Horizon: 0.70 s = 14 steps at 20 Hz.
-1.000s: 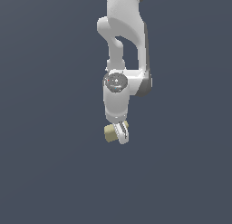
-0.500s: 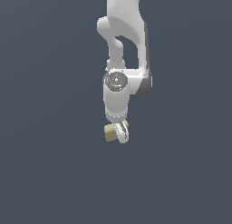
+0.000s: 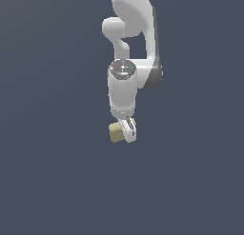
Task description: Pick up the object and move it to a goal position.
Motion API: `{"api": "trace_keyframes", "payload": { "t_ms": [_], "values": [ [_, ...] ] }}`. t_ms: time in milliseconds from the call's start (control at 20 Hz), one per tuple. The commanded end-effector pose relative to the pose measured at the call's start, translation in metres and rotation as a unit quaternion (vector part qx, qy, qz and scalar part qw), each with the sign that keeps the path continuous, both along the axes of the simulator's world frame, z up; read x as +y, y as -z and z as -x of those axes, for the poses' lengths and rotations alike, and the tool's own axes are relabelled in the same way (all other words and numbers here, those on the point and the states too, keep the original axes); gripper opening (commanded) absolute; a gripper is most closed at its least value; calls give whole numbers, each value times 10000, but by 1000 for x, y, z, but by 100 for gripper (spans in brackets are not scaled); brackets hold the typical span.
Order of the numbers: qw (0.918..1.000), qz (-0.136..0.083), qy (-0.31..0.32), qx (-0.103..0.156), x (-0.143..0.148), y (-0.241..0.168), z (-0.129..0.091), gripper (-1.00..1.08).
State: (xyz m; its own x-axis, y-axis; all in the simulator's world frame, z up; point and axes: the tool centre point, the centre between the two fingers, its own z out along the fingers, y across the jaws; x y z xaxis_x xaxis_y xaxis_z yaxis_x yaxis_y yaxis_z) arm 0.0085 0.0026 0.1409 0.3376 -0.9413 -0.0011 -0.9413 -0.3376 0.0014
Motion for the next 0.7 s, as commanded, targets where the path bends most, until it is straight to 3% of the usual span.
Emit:
{"api": "trace_keyframes", "payload": {
  "t_ms": [0,650],
  "values": [
    [10000,-1,0,-8,1,-19,5,-100],
    [10000,3,8,-7,3,-161,48,-100]
  ]
}}
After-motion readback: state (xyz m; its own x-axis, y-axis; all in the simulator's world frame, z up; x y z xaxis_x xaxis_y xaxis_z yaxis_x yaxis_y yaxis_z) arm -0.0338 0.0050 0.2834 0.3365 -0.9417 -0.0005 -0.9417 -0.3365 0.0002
